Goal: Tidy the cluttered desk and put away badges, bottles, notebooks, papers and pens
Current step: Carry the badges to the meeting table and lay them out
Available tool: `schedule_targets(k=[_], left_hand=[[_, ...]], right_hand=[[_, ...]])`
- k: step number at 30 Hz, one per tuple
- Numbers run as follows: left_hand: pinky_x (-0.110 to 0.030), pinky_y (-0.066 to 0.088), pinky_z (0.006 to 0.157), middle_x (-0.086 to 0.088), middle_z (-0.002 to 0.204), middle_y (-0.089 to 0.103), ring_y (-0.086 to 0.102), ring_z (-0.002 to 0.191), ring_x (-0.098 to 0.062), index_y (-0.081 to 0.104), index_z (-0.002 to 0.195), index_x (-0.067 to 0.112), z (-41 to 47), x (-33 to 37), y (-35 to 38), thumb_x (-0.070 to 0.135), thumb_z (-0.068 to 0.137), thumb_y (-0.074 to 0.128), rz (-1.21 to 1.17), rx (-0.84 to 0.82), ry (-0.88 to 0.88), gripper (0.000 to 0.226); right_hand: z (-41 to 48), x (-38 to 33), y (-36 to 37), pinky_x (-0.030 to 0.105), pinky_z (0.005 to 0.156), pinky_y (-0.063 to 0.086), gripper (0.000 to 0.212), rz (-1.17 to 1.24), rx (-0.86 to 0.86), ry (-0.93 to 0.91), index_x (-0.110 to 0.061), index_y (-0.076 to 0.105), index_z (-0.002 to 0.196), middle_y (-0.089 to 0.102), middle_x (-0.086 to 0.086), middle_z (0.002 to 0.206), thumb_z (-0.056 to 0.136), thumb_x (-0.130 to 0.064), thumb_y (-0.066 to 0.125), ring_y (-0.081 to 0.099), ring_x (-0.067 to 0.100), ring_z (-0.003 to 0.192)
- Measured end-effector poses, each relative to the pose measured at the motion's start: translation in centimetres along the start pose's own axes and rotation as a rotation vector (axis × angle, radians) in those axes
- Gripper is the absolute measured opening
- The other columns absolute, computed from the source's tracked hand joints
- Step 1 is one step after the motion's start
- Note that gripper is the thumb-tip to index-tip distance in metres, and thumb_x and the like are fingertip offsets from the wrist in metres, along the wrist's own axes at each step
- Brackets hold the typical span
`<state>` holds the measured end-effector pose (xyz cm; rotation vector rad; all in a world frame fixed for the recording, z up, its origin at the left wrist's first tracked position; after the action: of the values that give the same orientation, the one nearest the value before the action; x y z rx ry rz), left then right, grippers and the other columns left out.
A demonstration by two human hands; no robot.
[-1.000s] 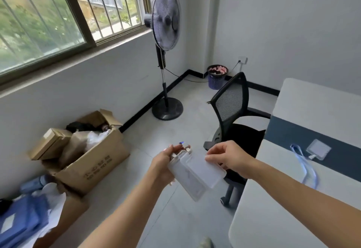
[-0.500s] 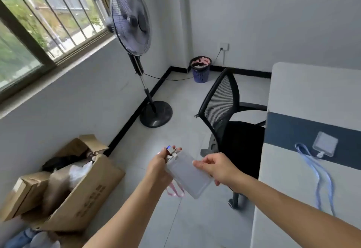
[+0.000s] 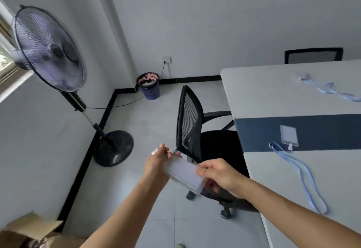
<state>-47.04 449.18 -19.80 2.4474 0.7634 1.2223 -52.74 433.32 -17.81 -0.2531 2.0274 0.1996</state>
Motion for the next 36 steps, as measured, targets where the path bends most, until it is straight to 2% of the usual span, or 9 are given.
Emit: schedule_targets(k=[5,8,13,21,26,30,32,34,36], left_hand=[[-0.043,0.054,0.074,-0.003,0.050,0.049,0.068,0.066,-0.025,0.051,0.079,0.010,3.8,1.0,3.4,0.025,0.101,0.047,0.059,-0.084,-0.073,0.028],[-0.041,0.053,0.071,-0.003,0.050,0.050,0.066,0.067,-0.025,0.051,0.079,0.010,5.5,-0.4,6.3,0.024,0.100,0.048,0.122,-0.174,-0.134,0.026],[-0.042,0.053,0.074,-0.004,0.051,0.051,0.066,0.068,-0.026,0.052,0.076,0.010,7.2,-2.9,11.5,0.024,0.100,0.048,0.205,-0.278,-0.207,0.028],[-0.042,0.052,0.073,-0.005,0.054,0.055,0.066,0.075,-0.026,0.055,0.078,0.009,12.1,-3.8,18.2,0.024,0.100,0.046,0.348,-0.296,-0.230,0.028],[-0.045,0.052,0.077,-0.004,0.054,0.053,0.067,0.072,-0.026,0.056,0.081,0.009,14.5,-4.6,19.3,0.023,0.100,0.046,0.453,-0.186,-0.241,0.026],[-0.045,0.051,0.076,-0.005,0.055,0.053,0.069,0.068,-0.025,0.057,0.084,0.007,15.8,-5.9,19.1,0.022,0.099,0.047,0.502,-0.119,-0.270,0.024],[-0.045,0.051,0.075,-0.006,0.055,0.053,0.069,0.069,-0.026,0.057,0.087,0.006,15.6,-6.2,19.2,0.021,0.099,0.047,0.514,-0.116,-0.287,0.022],[-0.044,0.051,0.074,-0.006,0.055,0.053,0.068,0.069,-0.026,0.058,0.087,0.006,16.1,-6.4,19.7,0.021,0.099,0.047,0.533,-0.109,-0.293,0.022],[-0.044,0.051,0.074,-0.006,0.056,0.053,0.068,0.070,-0.027,0.059,0.085,0.006,16.3,-6.2,20.3,0.021,0.099,0.047,0.537,-0.117,-0.298,0.024]], right_hand=[[1.0,-1.0,-2.6,0.020,0.045,0.037,0.017,0.050,0.179,0.028,-0.006,0.071,0.097,0.067,0.007,0.077,0.096,-0.019,0.061,0.055,0.014,0.058],[0.3,-0.6,-5.2,0.021,0.047,0.038,0.024,0.089,0.229,0.102,-0.009,0.070,0.097,0.070,0.006,0.079,0.098,-0.030,0.058,0.059,0.014,0.061],[-0.7,3.0,-17.2,0.022,0.052,0.042,0.038,0.103,0.564,0.250,-0.010,0.067,0.105,0.074,0.005,0.081,0.097,-0.044,0.055,0.065,0.013,0.064],[0.6,10.9,-37.7,0.025,0.052,0.038,0.014,-0.065,0.985,0.475,-0.011,0.059,0.071,0.060,0.008,0.067,0.081,-0.019,0.065,0.053,0.023,0.055],[3.6,13.5,-45.3,0.029,0.064,0.044,0.033,-0.307,0.989,0.624,-0.004,0.063,0.105,0.068,0.013,0.099,0.080,-0.024,0.070,0.063,0.032,0.083],[5.9,14.9,-47.5,0.038,0.079,0.045,0.071,-0.421,0.990,0.760,-0.007,0.045,0.130,0.051,0.018,0.129,0.076,-0.038,0.079,0.050,0.037,0.117],[6.3,14.6,-47.4,0.042,0.083,0.046,0.082,-0.504,0.992,0.774,-0.009,0.039,0.135,0.044,0.019,0.134,0.072,-0.036,0.083,0.045,0.038,0.121],[7.1,14.5,-47.9,0.043,0.085,0.047,0.084,-0.471,1.008,0.751,-0.012,0.038,0.135,0.046,0.019,0.133,0.069,-0.034,0.086,0.048,0.039,0.120],[8.1,13.9,-47.8,0.041,0.083,0.047,0.067,-0.446,0.985,0.695,-0.012,0.043,0.131,0.054,0.017,0.130,0.077,-0.031,0.079,0.055,0.038,0.115]])
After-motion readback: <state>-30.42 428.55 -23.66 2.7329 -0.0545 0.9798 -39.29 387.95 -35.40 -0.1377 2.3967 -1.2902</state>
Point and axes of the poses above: each hand's wrist, its own z-axis towards the middle knuckle, its own y-axis out of the palm, x = y × z, the point moved 9 cm from there along z, towards the middle knuckle
